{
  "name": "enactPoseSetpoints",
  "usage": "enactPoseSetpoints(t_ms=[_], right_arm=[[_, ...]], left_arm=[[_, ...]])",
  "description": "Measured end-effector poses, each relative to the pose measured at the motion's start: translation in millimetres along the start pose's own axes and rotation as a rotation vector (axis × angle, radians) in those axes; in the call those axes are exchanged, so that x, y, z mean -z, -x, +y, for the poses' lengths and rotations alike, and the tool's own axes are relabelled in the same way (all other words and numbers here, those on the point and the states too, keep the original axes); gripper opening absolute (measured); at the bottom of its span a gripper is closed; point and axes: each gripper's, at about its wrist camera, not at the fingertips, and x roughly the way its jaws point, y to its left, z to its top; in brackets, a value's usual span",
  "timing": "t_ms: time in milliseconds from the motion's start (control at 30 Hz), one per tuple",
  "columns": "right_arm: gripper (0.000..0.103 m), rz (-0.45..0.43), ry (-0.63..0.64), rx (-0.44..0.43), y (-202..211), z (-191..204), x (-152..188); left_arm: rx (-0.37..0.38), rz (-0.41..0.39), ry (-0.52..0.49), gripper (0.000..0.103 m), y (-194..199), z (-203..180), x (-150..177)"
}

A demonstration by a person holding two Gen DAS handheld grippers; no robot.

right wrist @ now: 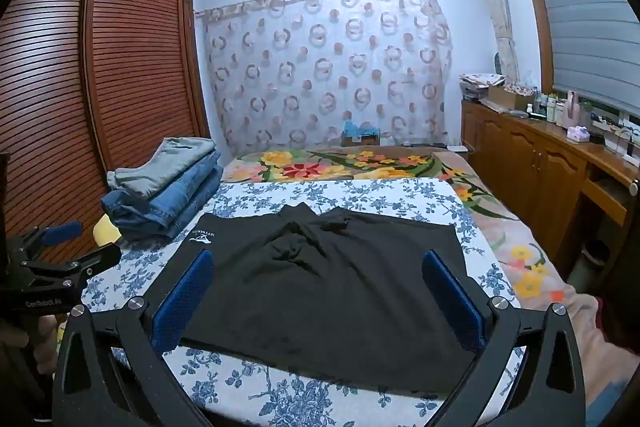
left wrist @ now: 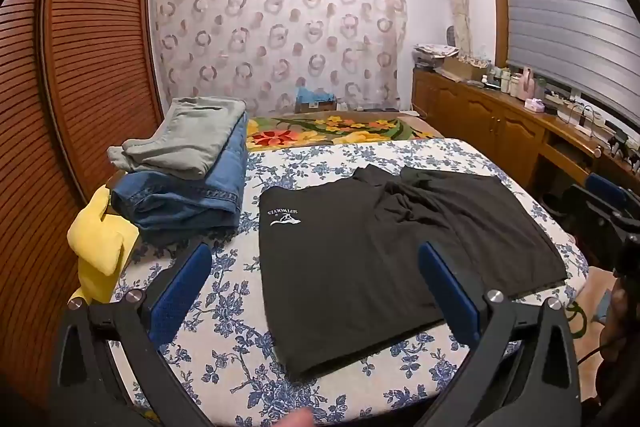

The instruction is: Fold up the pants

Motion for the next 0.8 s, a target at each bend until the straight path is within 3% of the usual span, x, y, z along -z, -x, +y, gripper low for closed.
enactPoseSetpoints(t_ms=[100, 800], right_arm=[[0.103, 0.001, 0.004, 0.003, 0.1, 0.3, 0.0], [0.103, -0.001, 0.004, 0.002, 3.6, 0.2, -0.7]], left_arm=[[-0.003, 0.031, -0.015, 0.103, -3.7, -2.5, -1.6], [-0.009, -0.014, 0.022, 0.103, 8.6, 1.9, -3.3]])
